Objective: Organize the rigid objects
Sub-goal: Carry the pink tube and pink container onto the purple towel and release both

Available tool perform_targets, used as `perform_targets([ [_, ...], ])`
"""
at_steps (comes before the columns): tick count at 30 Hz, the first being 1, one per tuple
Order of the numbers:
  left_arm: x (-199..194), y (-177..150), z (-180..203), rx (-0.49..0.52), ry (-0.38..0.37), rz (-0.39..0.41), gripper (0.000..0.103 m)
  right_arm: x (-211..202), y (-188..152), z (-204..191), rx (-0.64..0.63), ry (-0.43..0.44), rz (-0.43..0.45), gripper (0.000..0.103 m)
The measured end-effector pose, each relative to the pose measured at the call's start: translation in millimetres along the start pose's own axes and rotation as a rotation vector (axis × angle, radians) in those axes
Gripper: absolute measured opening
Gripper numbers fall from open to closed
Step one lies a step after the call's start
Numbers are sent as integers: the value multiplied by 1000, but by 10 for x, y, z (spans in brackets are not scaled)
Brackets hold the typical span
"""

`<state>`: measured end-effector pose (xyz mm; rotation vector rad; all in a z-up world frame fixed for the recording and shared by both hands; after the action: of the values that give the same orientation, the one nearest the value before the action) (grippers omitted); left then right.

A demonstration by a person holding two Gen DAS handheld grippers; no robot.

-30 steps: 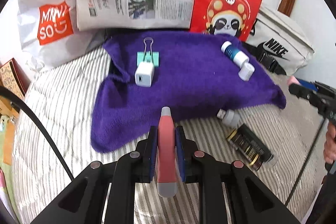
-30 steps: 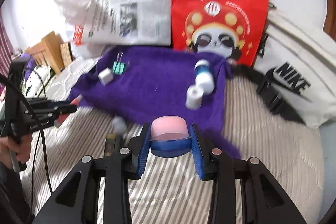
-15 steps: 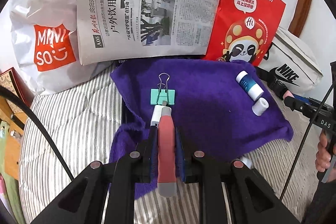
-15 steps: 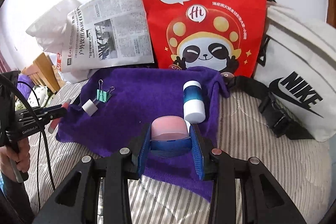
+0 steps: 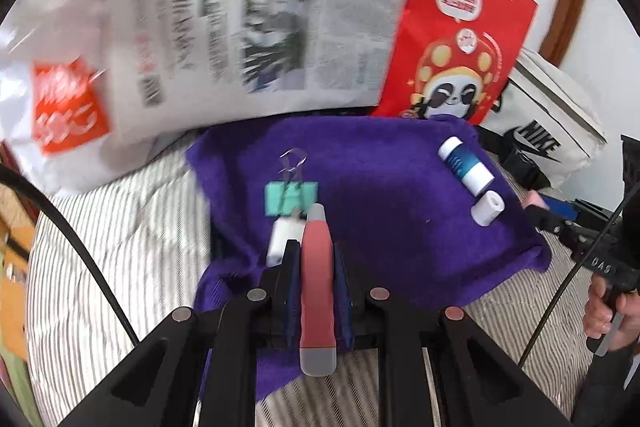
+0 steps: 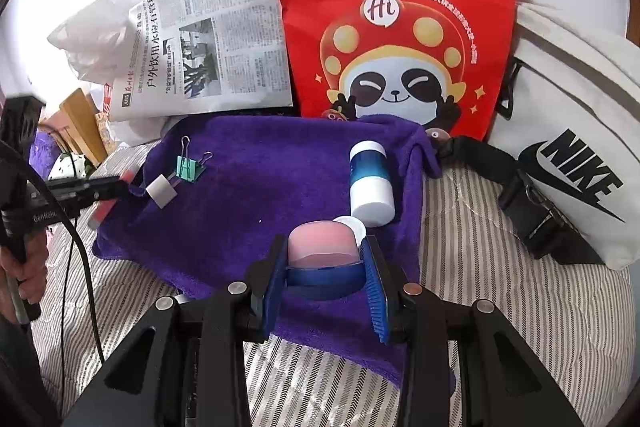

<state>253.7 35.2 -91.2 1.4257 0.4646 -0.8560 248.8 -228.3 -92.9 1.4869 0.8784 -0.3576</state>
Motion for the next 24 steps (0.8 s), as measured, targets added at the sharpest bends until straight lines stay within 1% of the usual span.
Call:
perform_targets([
  [3, 168, 61, 77, 43, 18, -30, 17, 48, -3, 37, 11, -7, -12, 37],
  [6, 300, 64, 118, 44, -13, -51, 17, 77, -1, 69, 22, -10, -19, 37],
  [8, 380, 41, 143, 51, -20, -65, 17, 91, -4, 82, 28, -9, -21, 37],
  [12, 508, -36, 116, 59, 2, -98, 17, 117, -24, 65, 20, -14, -29, 37],
  [21, 558, -177, 22, 65, 61, -117, 17, 229, -92, 13, -2, -28, -64, 37],
  [24, 556, -199, -12, 59, 58, -116, 17, 280, -116, 34, -10, -57, -83, 37],
])
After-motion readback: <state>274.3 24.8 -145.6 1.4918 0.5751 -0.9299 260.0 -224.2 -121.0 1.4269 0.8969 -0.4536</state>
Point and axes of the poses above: each gripper's, at about its wrist camera, not at the fingertips, and x roughly the way its jaws point, z to its right, y to its top, the point moved 2 cm from there along x, roughly the way its jaws point, and after that the axes turned 5 degrees about z, right-handed, at the moved point
